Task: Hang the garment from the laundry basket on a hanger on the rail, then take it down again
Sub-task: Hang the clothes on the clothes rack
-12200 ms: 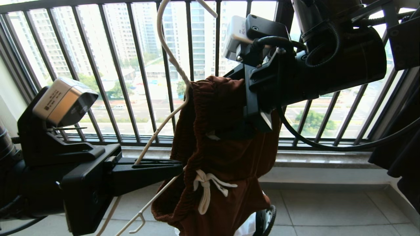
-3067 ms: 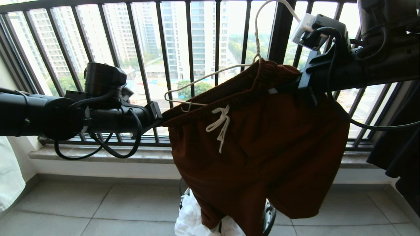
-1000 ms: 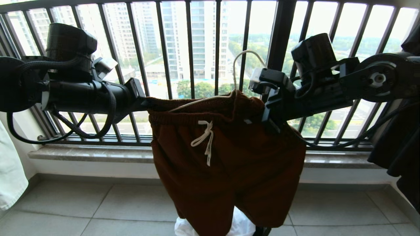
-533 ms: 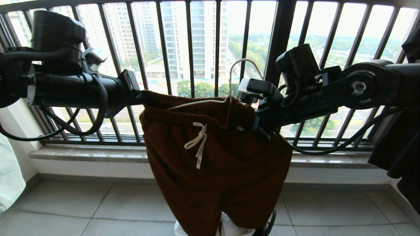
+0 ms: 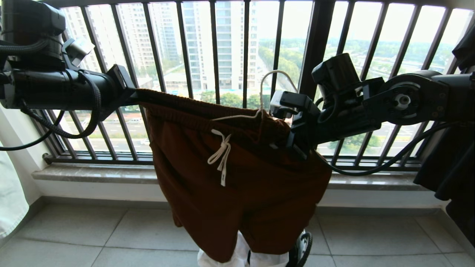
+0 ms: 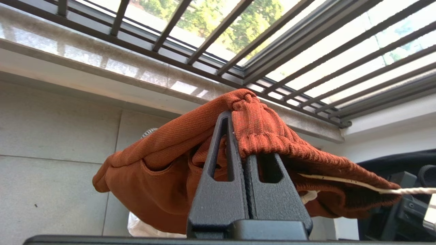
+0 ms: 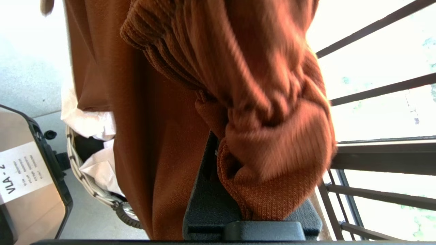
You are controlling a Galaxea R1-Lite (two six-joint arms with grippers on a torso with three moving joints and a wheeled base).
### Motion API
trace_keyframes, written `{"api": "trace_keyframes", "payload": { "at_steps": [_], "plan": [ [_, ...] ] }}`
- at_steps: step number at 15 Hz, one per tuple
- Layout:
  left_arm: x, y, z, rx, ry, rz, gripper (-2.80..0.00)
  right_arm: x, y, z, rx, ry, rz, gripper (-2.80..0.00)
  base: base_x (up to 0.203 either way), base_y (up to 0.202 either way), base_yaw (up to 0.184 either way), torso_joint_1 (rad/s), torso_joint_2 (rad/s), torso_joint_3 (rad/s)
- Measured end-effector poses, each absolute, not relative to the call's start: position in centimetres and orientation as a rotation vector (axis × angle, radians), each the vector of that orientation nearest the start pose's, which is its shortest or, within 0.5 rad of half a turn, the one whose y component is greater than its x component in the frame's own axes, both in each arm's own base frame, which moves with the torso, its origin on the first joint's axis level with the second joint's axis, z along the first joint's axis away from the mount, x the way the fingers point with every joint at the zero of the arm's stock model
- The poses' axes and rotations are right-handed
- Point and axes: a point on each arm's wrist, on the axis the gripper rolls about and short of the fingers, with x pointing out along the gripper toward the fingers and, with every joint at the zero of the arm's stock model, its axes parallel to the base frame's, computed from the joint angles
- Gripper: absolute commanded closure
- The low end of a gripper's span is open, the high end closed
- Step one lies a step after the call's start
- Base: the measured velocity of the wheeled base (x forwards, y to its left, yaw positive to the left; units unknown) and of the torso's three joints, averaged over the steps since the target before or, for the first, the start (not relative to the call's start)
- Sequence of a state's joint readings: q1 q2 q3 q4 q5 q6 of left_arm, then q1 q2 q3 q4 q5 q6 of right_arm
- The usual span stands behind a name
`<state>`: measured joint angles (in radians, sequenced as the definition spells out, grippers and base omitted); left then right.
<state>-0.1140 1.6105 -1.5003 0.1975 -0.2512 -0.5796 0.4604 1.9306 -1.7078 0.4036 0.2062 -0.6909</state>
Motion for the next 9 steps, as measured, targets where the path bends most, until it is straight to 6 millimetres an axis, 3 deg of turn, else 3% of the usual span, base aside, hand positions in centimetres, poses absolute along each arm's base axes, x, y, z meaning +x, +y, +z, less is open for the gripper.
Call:
{"api": "trace_keyframes", "payload": {
  "at_steps": [4, 9],
  "plan": [
    [29.1, -3.9, 32.7, -0.586, 0.391, -0.243, 0.0, 33.5, 17.2, 25.4, -0.731, 0.393, 0.827, 0.0, 0.0, 0.0, 0.0, 0.0, 0.0, 0.0],
    [27.7, -7.9, 34.5, -0.562, 0.381, -0.392, 0.0, 34.7, 18.3, 25.4, -0.71, 0.371, 0.826, 0.0, 0.0, 0.0, 0.0, 0.0, 0.0, 0.0]
  ]
}}
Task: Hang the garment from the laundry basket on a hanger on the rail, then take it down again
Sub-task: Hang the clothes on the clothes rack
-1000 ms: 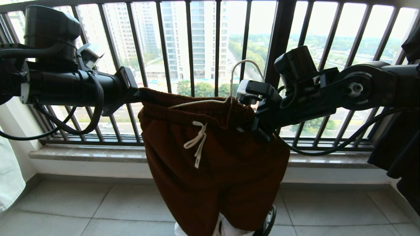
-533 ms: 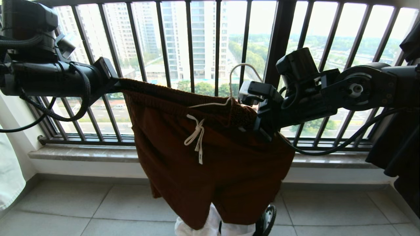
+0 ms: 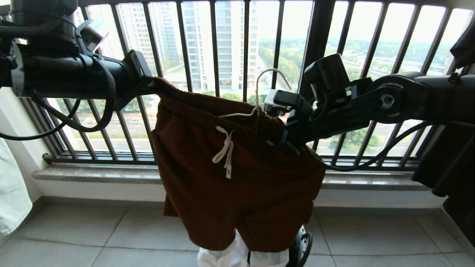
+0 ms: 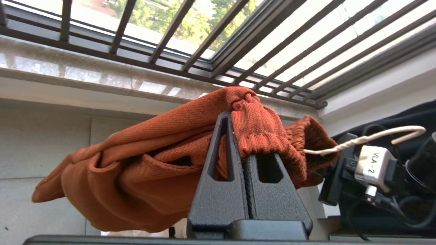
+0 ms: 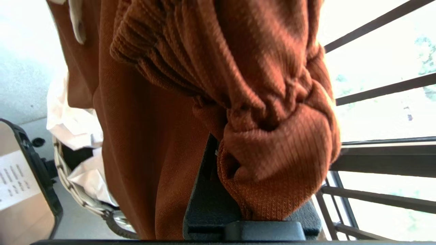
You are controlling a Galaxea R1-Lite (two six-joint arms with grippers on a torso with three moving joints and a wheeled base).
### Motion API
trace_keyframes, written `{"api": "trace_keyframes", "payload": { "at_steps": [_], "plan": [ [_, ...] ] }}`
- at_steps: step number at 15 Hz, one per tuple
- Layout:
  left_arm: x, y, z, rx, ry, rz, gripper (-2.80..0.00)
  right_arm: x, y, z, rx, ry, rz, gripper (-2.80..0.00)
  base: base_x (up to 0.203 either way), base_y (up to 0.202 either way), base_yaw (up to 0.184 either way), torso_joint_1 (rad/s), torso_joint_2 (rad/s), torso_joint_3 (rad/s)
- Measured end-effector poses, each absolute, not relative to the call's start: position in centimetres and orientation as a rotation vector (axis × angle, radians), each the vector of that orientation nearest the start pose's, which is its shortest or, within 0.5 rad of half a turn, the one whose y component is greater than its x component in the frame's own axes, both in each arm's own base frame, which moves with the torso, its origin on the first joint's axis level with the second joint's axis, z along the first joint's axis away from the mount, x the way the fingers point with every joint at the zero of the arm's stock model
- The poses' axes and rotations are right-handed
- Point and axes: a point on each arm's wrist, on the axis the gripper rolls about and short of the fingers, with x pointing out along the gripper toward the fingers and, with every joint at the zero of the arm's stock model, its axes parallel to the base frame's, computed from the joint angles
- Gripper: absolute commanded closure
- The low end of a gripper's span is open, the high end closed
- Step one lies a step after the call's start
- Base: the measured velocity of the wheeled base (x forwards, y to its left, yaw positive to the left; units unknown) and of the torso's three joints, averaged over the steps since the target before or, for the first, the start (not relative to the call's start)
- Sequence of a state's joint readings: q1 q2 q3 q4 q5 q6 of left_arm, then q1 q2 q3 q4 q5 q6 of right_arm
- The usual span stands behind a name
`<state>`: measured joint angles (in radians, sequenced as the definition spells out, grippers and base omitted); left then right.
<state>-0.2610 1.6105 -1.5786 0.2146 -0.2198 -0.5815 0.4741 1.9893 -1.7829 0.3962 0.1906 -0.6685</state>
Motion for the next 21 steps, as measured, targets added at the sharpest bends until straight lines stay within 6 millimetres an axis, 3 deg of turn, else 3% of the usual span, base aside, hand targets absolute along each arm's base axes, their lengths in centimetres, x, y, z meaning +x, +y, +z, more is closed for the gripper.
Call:
{"api": "trace_keyframes", "payload": {
  "at_steps": [3, 10, 14, 21],
  "plan": [
    [27.7, -10.1, 35.2, -0.546, 0.423, -0.452, 0.0, 34.8, 19.1, 25.6, -0.681, 0.347, 0.834, 0.0, 0.0, 0.0, 0.0, 0.0, 0.0, 0.0],
    [31.1, -15.4, 34.1, -0.51, 0.464, -0.496, 0.0, 34.6, 19.3, 25.6, -0.612, 0.372, 0.84, 0.0, 0.0, 0.0, 0.0, 0.0, 0.0, 0.0],
    [31.6, -18.0, 34.1, -0.502, 0.454, -0.563, 0.0, 34.4, 19.4, 25.7, -0.549, 0.379, 0.876, 0.0, 0.0, 0.0, 0.0, 0.0, 0.0, 0.0],
    [31.1, -18.9, 34.2, -0.536, 0.476, -0.596, 0.0, 34.0, 19.3, 25.9, -0.53, 0.378, 0.894, 0.0, 0.0, 0.0, 0.0, 0.0, 0.0, 0.0]
  ]
}}
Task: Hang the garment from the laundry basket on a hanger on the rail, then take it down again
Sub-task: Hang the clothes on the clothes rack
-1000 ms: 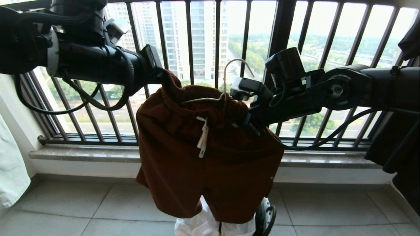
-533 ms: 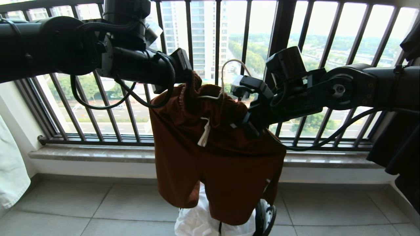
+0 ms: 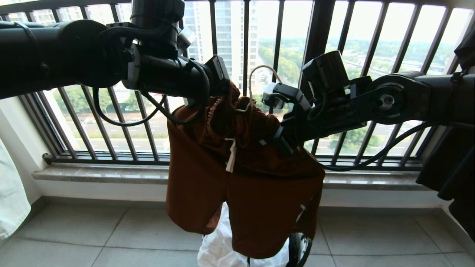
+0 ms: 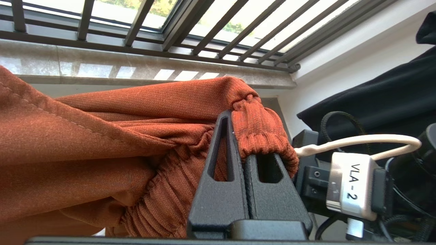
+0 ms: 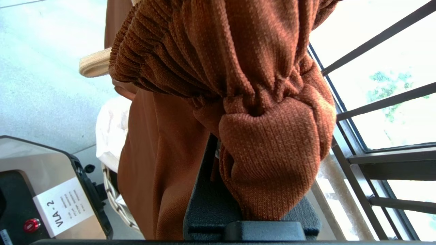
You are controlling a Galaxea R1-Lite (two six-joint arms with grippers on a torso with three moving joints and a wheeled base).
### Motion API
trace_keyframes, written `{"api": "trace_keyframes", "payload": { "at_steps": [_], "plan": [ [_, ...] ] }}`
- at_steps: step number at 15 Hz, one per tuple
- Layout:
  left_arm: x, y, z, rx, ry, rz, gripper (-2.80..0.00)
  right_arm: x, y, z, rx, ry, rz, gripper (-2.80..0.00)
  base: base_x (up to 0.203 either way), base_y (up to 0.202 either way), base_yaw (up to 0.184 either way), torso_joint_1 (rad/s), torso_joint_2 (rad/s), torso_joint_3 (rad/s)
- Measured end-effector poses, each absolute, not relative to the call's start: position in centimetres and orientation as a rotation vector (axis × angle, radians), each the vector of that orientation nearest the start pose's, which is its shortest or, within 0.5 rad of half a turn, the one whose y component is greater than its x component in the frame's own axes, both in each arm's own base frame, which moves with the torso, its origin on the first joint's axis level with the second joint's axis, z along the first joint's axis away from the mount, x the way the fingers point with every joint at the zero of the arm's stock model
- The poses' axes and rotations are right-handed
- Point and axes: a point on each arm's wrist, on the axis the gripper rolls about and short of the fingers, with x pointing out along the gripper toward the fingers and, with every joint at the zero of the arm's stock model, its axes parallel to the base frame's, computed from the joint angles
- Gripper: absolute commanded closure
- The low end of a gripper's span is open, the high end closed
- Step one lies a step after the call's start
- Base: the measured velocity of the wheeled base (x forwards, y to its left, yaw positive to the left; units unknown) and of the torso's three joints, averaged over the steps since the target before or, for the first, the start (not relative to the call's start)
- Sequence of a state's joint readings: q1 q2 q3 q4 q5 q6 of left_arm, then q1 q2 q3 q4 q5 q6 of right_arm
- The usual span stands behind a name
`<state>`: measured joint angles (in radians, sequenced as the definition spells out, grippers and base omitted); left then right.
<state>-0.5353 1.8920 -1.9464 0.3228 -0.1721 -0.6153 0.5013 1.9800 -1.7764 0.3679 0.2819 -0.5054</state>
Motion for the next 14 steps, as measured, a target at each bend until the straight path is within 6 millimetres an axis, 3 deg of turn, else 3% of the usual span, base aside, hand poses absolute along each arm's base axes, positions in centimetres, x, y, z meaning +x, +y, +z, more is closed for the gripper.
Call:
{"api": "trace_keyframes", "payload": {
  "at_steps": [7, 11, 14],
  "plan": [
    [28.1, -17.0, 36.6, -0.6, 0.458, -0.638, 0.0, 33.8, 17.9, 26.4, -0.513, 0.375, 0.888, 0.0, 0.0, 0.0, 0.0, 0.0, 0.0, 0.0],
    [27.5, -15.2, 37.9, -0.608, 0.387, -0.592, 0.0, 33.4, 16.9, 26.5, -0.496, 0.391, 0.871, 0.0, 0.0, 0.0, 0.0, 0.0, 0.0, 0.0],
    [27.2, -14.8, 38.4, -0.611, 0.37, -0.597, 0.0, 33.0, 16.6, 26.9, -0.399, 0.409, 0.886, 0.0, 0.0, 0.0, 0.0, 0.0, 0.0, 0.0]
  ]
}}
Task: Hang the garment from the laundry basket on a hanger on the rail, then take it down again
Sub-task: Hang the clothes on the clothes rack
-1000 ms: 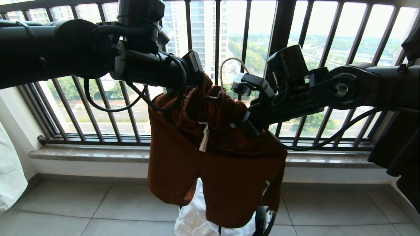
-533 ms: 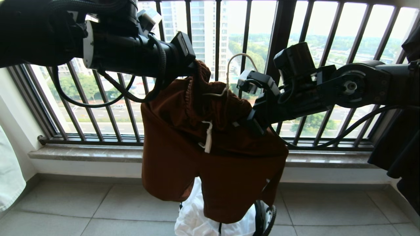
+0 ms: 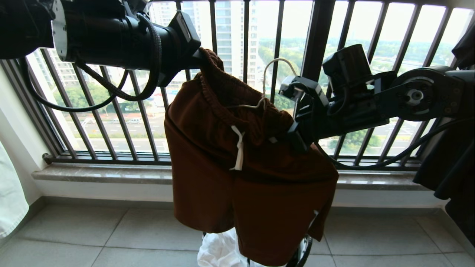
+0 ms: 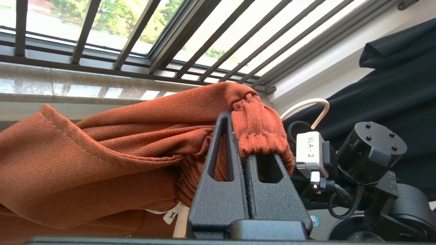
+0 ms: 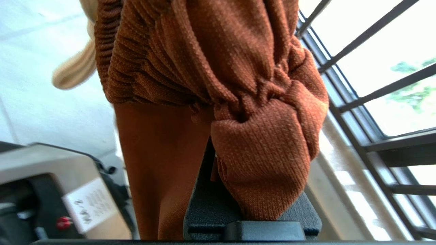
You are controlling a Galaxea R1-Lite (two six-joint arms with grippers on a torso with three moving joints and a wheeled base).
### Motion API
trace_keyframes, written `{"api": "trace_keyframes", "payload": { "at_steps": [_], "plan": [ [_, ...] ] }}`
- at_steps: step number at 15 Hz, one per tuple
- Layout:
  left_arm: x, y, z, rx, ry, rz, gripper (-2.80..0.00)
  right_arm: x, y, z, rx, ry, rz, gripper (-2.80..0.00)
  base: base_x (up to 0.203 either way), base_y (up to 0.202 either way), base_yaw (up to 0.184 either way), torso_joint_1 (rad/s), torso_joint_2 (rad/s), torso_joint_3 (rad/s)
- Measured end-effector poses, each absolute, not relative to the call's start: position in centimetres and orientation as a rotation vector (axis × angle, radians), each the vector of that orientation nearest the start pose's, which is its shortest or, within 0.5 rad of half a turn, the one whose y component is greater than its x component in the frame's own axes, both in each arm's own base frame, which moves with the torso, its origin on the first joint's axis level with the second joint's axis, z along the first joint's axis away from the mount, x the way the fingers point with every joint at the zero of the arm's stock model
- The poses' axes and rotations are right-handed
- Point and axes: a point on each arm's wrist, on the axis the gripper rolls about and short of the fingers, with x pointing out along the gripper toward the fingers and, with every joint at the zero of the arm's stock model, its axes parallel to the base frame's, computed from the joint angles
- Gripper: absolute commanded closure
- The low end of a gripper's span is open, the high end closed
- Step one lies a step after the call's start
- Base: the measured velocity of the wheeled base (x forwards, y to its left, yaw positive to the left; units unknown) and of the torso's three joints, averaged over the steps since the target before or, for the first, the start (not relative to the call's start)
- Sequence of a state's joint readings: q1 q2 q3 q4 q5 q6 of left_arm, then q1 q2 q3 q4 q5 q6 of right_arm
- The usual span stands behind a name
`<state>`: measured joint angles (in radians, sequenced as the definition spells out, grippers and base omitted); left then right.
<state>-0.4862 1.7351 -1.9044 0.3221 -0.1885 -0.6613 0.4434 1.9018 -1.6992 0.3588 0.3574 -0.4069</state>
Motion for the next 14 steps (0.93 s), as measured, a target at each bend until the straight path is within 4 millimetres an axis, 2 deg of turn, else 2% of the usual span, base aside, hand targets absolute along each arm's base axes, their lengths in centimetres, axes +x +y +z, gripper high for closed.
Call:
{"api": "trace_keyframes", "payload": {
  "at_steps": [3, 8, 14],
  "plan": [
    [26.9, -15.1, 39.0, -0.614, 0.355, -0.621, 0.0, 32.9, 16.7, 26.9, -0.315, 0.389, 0.898, 0.0, 0.0, 0.0, 0.0, 0.0, 0.0, 0.0],
    [26.7, -17.9, 39.1, -0.614, 0.327, -0.71, 0.0, 32.7, 16.9, 26.2, -0.274, 0.337, 0.905, 0.0, 0.0, 0.0, 0.0, 0.0, 0.0, 0.0],
    [27.6, -21.1, 37.5, -0.538, 0.324, -0.766, 0.0, 31.7, 16.7, 25.2, -0.265, 0.28, 0.915, 0.0, 0.0, 0.0, 0.0, 0.0, 0.0, 0.0]
  ]
}}
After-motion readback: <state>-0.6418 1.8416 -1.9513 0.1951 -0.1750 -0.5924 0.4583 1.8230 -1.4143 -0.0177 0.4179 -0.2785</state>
